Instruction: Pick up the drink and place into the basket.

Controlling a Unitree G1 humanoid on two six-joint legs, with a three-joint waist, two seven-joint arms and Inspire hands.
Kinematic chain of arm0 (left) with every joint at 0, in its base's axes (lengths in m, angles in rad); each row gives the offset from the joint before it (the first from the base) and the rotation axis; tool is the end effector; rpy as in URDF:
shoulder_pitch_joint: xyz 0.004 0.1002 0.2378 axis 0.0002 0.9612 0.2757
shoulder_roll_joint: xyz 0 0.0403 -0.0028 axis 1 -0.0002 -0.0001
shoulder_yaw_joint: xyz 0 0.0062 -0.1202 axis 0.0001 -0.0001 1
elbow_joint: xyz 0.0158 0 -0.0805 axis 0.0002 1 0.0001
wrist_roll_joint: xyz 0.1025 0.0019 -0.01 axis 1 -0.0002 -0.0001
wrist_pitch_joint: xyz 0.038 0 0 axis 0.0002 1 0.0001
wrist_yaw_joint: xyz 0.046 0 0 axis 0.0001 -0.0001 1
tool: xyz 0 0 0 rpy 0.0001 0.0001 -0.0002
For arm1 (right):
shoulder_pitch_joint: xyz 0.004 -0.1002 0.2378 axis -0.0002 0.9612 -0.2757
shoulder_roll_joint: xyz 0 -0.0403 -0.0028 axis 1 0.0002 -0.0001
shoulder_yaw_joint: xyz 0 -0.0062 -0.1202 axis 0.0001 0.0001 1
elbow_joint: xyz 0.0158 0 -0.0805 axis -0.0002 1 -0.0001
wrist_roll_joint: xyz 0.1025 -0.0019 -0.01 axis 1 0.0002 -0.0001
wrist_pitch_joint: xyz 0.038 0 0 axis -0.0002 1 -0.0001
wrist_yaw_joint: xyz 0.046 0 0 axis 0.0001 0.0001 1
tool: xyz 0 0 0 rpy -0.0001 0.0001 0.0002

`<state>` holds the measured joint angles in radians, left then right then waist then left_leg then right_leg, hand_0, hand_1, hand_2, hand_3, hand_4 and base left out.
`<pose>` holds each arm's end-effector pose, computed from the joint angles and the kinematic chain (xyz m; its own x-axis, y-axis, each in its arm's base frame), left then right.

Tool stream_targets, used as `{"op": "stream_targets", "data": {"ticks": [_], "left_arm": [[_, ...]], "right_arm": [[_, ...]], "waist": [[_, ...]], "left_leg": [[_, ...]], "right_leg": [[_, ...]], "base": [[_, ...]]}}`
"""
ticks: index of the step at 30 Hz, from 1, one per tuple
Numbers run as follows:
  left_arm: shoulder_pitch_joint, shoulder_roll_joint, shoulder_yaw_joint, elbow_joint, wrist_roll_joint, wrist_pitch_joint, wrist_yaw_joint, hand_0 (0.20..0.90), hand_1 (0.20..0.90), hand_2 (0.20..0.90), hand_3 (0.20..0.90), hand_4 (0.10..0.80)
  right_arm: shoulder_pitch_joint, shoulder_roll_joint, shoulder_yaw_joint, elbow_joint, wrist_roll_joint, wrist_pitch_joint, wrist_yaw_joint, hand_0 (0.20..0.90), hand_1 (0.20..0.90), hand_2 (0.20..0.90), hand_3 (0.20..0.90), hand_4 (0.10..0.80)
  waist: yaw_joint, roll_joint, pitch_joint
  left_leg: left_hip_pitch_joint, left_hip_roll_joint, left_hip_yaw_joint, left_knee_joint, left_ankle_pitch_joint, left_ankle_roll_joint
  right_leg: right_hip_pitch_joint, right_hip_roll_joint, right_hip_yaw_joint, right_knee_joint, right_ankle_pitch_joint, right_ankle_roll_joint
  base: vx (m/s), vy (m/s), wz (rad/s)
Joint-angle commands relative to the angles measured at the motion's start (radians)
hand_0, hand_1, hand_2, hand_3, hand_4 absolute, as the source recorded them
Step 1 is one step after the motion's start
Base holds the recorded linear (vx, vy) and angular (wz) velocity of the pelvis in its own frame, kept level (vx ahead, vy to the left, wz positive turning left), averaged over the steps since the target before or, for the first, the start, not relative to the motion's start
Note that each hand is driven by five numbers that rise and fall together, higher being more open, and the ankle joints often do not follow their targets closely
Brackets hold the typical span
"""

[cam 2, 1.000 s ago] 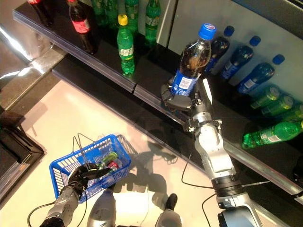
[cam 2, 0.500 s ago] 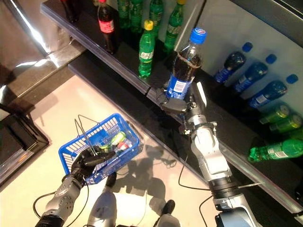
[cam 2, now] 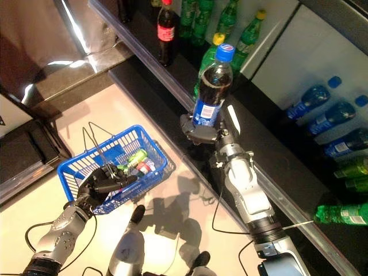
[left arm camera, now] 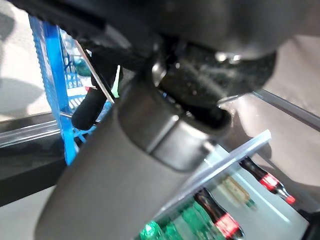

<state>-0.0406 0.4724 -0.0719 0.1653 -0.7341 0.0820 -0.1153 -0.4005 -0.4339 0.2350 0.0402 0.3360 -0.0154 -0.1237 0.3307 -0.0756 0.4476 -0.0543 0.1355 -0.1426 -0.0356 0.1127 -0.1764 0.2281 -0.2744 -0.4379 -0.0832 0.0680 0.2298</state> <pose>0.2111 0.2416 0.0217 0.9733 -0.1313 -0.1882 0.0766 0.9590 -0.2730 0.2767 -0.1705 0.1129 0.9452 0.1828 0.2705 -0.1468 0.9781 -0.1477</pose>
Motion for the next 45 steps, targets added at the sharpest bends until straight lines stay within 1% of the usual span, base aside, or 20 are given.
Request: {"op": "stream_targets", "data": {"ticks": [1, 5, 9, 14, 15, 16, 17, 24, 26, 29, 35, 45], "left_arm": [[-0.109, 0.022, -0.072, -0.387, -0.097, -0.226, -0.277, 0.300, 0.300, 0.300, 0.200, 0.100], [-0.127, 0.040, -0.080, -0.419, -0.120, -0.217, -0.300, 0.300, 0.300, 0.300, 0.200, 0.100], [-0.144, 0.058, -0.095, -0.485, -0.130, -0.201, -0.361, 0.300, 0.300, 0.300, 0.200, 0.100], [-0.155, 0.061, -0.110, -0.510, -0.140, -0.196, -0.394, 0.300, 0.300, 0.300, 0.200, 0.100], [-0.164, 0.066, -0.124, -0.531, -0.146, -0.191, -0.441, 0.300, 0.300, 0.300, 0.200, 0.100], [-0.164, 0.066, -0.124, -0.531, -0.146, -0.191, -0.441, 0.300, 0.300, 0.300, 0.200, 0.100], [-0.173, 0.069, -0.139, -0.544, -0.145, -0.190, -0.470, 0.300, 0.300, 0.300, 0.200, 0.100], [-0.191, 0.077, -0.158, -0.592, -0.162, -0.188, -0.513, 0.300, 0.300, 0.300, 0.200, 0.100], [-0.199, 0.080, -0.167, -0.602, -0.174, -0.198, -0.535, 0.300, 0.300, 0.300, 0.200, 0.100], [-0.212, 0.076, -0.184, -0.630, -0.185, -0.195, -0.566, 0.300, 0.300, 0.300, 0.200, 0.100], [-0.225, 0.075, -0.201, -0.661, -0.194, -0.198, -0.583, 0.300, 0.300, 0.300, 0.200, 0.100], [-0.210, 0.088, -0.188, -0.700, -0.221, -0.199, -0.611, 0.300, 0.300, 0.300, 0.200, 0.100]], "right_arm": [[-0.035, 0.011, 0.068, -0.098, -0.028, -0.129, -0.004, 0.300, 0.300, 0.300, 0.200, 0.100], [-0.048, 0.014, 0.095, -0.089, -0.045, -0.121, 0.001, 0.300, 0.300, 0.300, 0.200, 0.100], [-0.074, 0.015, 0.139, -0.081, -0.047, -0.088, 0.018, 0.300, 0.300, 0.300, 0.200, 0.100], [-0.082, 0.020, 0.164, -0.078, -0.060, -0.079, 0.022, 0.300, 0.300, 0.300, 0.200, 0.100], [-0.092, 0.023, 0.184, -0.074, -0.068, -0.066, 0.023, 0.300, 0.300, 0.300, 0.200, 0.100], [-0.093, 0.023, 0.185, -0.074, -0.068, -0.066, 0.023, 0.300, 0.300, 0.300, 0.200, 0.100], [-0.099, 0.027, 0.198, -0.067, -0.077, -0.061, 0.022, 0.300, 0.300, 0.300, 0.200, 0.100], [-0.100, 0.028, 0.232, -0.049, -0.087, -0.057, 0.040, 0.300, 0.300, 0.300, 0.200, 0.100], [-0.100, 0.032, 0.245, -0.041, -0.089, -0.043, 0.046, 0.300, 0.300, 0.300, 0.200, 0.100], [-0.094, 0.050, 0.277, 0.000, -0.110, -0.028, 0.041, 0.300, 0.300, 0.300, 0.200, 0.100], [-0.081, 0.064, 0.314, 0.092, -0.151, -0.009, 0.033, 0.300, 0.300, 0.300, 0.200, 0.100], [-0.013, 0.108, 0.324, 0.242, -0.145, -0.017, 0.014, 0.300, 0.300, 0.300, 0.200, 0.100]], "waist": [[-0.008, -0.001, -0.382], [-0.002, -0.001, -0.384], [0.009, -0.001, -0.392], [0.012, 0.001, -0.394], [0.015, 0.001, -0.397], [0.015, 0.001, -0.397], [0.015, 0.003, -0.398], [0.014, 0.005, -0.406], [0.015, 0.007, -0.407], [0.018, 0.008, -0.411], [0.024, 0.005, -0.412], [0.034, -0.001, -0.414]], "left_leg": [[0.097, 0.034, 0.114, -0.052, -0.051, 0.061], [0.096, 0.029, 0.107, -0.052, -0.052, 0.061], [0.094, 0.022, 0.095, -0.052, -0.054, 0.062], [0.094, 0.021, 0.091, -0.052, -0.054, 0.062], [0.092, 0.019, 0.089, -0.052, -0.054, 0.062], [0.092, 0.019, 0.088, -0.052, -0.054, 0.062], [0.092, 0.017, 0.087, -0.052, -0.055, 0.063], [0.089, 0.014, 0.087, -0.052, -0.055, 0.063], [0.088, 0.013, 0.086, -0.052, -0.054, 0.064], [0.089, 0.010, 0.082, -0.052, -0.054, 0.065], [0.085, 0.011, 0.080, -0.052, -0.054, 0.064], [0.083, 0.012, 0.075, -0.052, -0.054, 0.064]], "right_leg": [[-0.031, -0.056, 0.008, 0.040, 0.019, -0.022], [-0.030, -0.057, 0.005, 0.040, 0.019, -0.021], [-0.032, -0.058, 0.004, 0.041, 0.019, -0.020], [-0.034, -0.060, 0.004, 0.042, 0.019, -0.021], [-0.035, -0.060, 0.003, 0.042, 0.019, -0.019], [-0.035, -0.061, 0.003, 0.042, 0.019, -0.019], [-0.036, -0.061, 0.004, 0.043, 0.018, -0.019], [-0.040, -0.062, 0.008, 0.044, 0.018, -0.018], [-0.042, -0.062, 0.008, 0.046, 0.017, -0.018], [-0.044, -0.063, 0.008, 0.050, 0.015, -0.018], [-0.044, -0.065, 0.003, 0.052, 0.013, -0.016], [-0.039, -0.063, -0.003, 0.050, 0.013, -0.015]], "base": [[0.004, 0.048, 0.15], [0.010, 0.026, 0.08], [0.012, 0.031, 0.03], [0.008, 0.016, 0.05], [0.012, 0.020, 0.05], [0.017, 0.031, 0.07], [0.005, 0.016, 0.04], [0.000, 0.000, 0.00], [0.000, 0.000, 0.00], [0.000, 0.000, 0.00], [0.000, 0.000, 0.00], [0.000, 0.000, 0.00]]}}
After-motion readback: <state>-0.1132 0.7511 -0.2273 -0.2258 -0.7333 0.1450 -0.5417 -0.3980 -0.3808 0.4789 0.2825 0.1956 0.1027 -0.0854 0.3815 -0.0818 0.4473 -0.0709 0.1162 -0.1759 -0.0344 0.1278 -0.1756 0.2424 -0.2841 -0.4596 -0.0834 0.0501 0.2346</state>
